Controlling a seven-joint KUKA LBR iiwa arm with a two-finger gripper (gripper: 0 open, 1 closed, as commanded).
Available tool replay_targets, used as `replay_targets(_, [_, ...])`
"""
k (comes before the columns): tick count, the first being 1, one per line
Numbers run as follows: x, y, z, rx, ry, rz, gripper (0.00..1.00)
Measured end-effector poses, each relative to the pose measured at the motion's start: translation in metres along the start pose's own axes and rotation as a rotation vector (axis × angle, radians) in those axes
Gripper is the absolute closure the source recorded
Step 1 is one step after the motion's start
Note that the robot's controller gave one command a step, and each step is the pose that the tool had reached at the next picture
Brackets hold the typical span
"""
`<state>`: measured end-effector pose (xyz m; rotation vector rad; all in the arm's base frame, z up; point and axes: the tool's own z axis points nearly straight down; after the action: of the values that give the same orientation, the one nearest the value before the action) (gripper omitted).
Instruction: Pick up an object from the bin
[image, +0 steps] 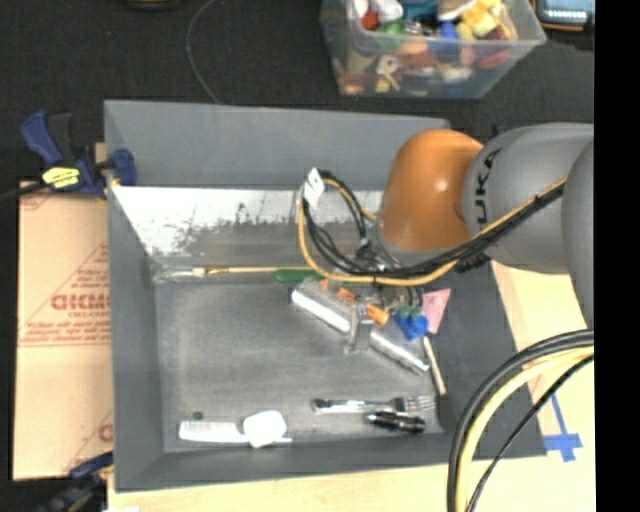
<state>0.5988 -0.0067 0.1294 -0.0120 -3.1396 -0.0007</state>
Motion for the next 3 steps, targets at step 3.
replay_targets(3, [0.044,-0.001,-0.019,-0.002,-0.019,0.202,0.00])
